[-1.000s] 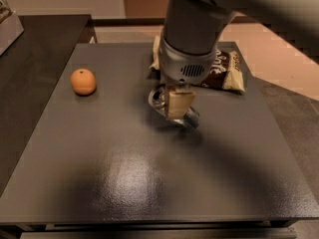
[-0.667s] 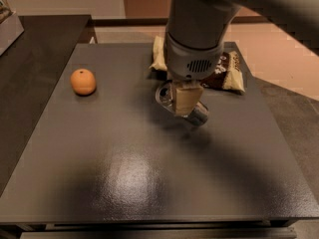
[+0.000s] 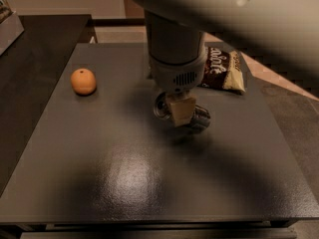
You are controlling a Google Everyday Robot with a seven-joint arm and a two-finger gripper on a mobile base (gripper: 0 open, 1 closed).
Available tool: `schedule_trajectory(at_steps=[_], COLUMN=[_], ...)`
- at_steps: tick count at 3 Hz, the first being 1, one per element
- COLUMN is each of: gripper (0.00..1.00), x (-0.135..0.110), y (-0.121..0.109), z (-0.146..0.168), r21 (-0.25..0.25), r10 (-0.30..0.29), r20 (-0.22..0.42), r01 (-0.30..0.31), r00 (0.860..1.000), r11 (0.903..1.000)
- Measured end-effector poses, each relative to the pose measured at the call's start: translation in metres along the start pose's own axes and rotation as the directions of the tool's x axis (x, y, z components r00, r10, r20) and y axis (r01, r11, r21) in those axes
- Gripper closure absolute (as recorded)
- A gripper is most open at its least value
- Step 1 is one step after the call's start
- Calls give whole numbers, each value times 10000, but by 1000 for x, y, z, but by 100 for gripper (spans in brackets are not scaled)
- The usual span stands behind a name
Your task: Knock redbull can over
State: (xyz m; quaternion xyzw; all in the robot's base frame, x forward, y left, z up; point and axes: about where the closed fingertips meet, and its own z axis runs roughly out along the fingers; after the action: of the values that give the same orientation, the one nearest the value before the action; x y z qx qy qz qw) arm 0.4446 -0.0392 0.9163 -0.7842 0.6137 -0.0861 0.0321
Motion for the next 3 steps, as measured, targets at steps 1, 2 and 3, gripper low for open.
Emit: schedule_trajectory(at_steps=[1,2,3], gripper=[84,61,38], x=[-7,-15,-23], y=[4,4,3], z=[7,11,18], r21=[-135,-221,-320], r10=[-387,-651,-872], r20=[-426,-620,-738], r01=[381,639,850], r00=[9983,9959,9935], r11=[9992,9977,9959])
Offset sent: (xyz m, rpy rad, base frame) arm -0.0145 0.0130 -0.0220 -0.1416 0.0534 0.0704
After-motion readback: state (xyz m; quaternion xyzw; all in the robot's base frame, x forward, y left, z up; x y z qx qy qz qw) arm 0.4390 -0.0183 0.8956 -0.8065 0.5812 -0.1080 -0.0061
